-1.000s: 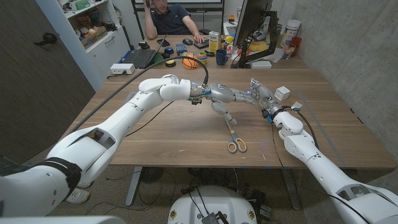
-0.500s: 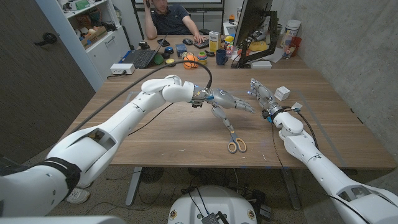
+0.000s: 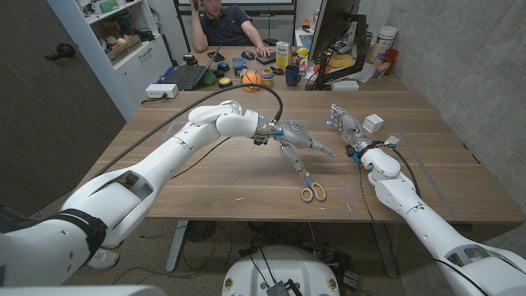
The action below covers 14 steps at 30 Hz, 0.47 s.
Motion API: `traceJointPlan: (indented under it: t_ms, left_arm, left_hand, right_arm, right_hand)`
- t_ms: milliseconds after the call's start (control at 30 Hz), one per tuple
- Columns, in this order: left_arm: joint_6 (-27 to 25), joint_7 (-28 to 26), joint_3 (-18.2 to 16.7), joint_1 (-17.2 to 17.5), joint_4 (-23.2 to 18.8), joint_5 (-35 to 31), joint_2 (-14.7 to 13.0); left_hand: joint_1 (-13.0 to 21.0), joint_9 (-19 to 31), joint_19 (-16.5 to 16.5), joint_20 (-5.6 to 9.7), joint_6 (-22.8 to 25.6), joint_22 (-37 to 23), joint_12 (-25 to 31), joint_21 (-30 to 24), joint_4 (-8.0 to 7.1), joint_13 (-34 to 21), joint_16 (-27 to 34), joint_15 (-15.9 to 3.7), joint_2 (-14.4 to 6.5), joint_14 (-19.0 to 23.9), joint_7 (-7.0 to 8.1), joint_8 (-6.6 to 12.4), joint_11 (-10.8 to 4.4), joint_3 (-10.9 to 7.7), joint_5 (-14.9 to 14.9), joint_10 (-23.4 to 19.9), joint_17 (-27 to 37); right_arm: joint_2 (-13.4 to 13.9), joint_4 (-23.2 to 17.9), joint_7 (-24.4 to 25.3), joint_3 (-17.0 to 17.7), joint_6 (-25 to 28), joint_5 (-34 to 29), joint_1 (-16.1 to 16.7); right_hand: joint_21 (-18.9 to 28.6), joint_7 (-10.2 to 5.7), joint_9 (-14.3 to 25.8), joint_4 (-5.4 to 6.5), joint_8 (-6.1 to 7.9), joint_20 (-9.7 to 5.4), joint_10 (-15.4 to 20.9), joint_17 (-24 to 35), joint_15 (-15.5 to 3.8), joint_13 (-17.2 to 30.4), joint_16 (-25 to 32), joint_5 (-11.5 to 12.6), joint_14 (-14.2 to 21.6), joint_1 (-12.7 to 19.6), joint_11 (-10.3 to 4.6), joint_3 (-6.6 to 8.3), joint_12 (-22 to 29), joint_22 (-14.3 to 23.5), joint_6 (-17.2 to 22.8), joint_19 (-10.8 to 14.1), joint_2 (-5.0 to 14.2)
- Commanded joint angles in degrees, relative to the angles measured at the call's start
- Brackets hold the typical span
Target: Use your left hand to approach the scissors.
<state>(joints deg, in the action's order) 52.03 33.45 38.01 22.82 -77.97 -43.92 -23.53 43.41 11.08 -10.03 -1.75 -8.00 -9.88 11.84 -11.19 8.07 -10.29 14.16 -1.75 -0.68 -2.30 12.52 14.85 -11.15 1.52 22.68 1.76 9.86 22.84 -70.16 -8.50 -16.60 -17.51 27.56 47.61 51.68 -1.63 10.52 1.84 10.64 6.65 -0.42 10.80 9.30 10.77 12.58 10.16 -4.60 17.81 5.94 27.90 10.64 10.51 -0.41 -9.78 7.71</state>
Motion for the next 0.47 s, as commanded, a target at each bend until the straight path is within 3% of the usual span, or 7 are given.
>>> traceJointPlan:
  t_ms: [33, 467]
  left_arm:
    - [-0.30, 0.86, 0.07, 0.23, -0.49, -0.17, -0.10]
    - [-0.29, 0.41, 0.31, -0.03, 0.15, -0.81, 0.10]
  left_hand:
    - [1.01, 0.24, -0.07, -0.23, 1.08, -0.09, -0.51, 0.47, -0.04, -0.07, -0.26, -3.75, -0.09, 0.38, 0.19, 0.46, 0.02, 0.35, 0.12, 0.08, 0.13]
    - [1.63, 0.21, 0.22, -0.20, 2.90, -0.10, -0.90, 0.61, -0.42, -0.08, -0.73, -4.03, -0.40, 0.57, 0.21, 0.48, 0.06, 0.69, -0.04, -0.02, 0.16]
  right_arm:
    - [-0.38, 0.86, -0.34, -0.13, -0.55, 0.17, -0.40]
    - [-0.53, 1.41, -0.59, -0.12, -0.45, 0.28, -0.66]
  right_hand:
    - [-0.04, -0.30, 0.32, 0.59, 0.21, 0.34, -0.04, 0.19, 0.48, 0.35, 0.40, 0.24, -0.24, -0.20, -0.03, -0.02, 0.35, 0.33, -0.54, -2.61, -0.29]
    - [-0.10, -0.32, 0.32, 0.81, 0.19, 0.35, -0.07, 0.18, 0.47, 0.35, 0.42, 0.24, -0.24, -0.54, 0.11, -0.23, 0.34, 0.33, -0.67, -2.59, -0.37]
